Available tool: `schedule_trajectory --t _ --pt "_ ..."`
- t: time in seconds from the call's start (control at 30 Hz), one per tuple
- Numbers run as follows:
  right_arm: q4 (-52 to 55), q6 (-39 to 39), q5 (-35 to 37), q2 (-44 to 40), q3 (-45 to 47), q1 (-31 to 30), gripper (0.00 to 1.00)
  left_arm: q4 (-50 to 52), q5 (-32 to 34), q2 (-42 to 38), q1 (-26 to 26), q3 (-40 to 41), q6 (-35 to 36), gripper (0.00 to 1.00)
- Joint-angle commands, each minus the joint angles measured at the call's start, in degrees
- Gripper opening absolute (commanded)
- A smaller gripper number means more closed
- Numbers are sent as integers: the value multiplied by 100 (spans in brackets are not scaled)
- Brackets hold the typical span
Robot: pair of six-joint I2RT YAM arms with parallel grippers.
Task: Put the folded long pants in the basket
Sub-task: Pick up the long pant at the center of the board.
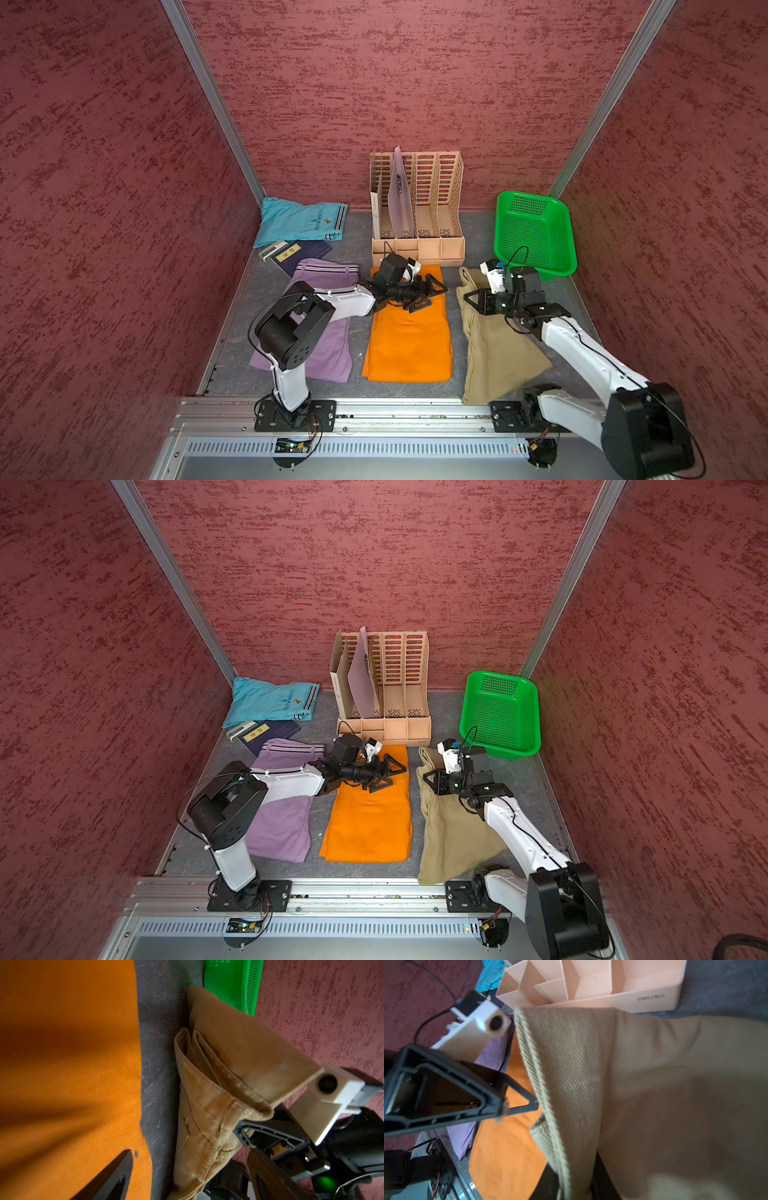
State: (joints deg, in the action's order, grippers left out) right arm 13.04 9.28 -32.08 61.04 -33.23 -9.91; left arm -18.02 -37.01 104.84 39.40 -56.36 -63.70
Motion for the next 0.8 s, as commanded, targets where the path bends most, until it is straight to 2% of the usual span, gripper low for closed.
schedule_trajectory --t 0.0,0.23,0.37,0.6,0.77 --pt "-1066 -471 -582 -497 281 10 0 -1112 -9 15 -105 6 -758 91" --pt "-2114 -557 -1090 -874 847 7 0 -1625 -251 489 -46 -380 -1570 94" --pt "-2677 -474 -1421 -839 969 -28 0 -1488 -391 661 5 -585 -1652 100" --pt "-2807 -655 -1486 -590 1042 -176 0 -1966 -452 766 -15 -383 -2139 100" --pt "-2903 -670 -1408 -508 1102 -251 0 -2641 -213 665 -73 -112 -2641 100"
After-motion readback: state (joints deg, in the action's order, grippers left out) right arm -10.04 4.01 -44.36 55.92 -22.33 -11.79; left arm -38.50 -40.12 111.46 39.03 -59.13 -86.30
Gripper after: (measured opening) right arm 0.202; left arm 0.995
